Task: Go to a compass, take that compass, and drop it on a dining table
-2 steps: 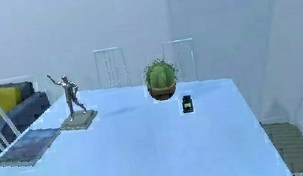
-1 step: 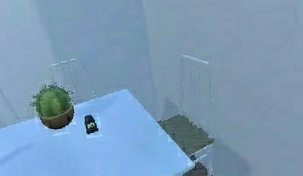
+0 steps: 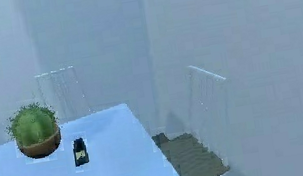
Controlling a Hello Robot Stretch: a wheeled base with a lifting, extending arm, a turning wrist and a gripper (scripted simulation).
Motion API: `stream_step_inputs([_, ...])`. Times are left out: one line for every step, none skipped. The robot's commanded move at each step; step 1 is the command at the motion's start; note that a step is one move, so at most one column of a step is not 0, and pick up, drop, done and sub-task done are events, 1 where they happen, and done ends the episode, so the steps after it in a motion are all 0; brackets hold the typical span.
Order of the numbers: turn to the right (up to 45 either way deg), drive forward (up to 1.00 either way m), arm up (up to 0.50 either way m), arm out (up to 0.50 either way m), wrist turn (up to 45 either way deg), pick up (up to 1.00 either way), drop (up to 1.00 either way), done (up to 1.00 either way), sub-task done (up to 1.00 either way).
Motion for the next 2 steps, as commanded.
stream_step_inputs([-45.0,0.00,0.00,0.00,0.0,0.00,0.00,0.00,0.00])
stream_step_inputs([-45.0,0.00,0.00,0.00,0.0,0.00,0.00,0.00,0.00])
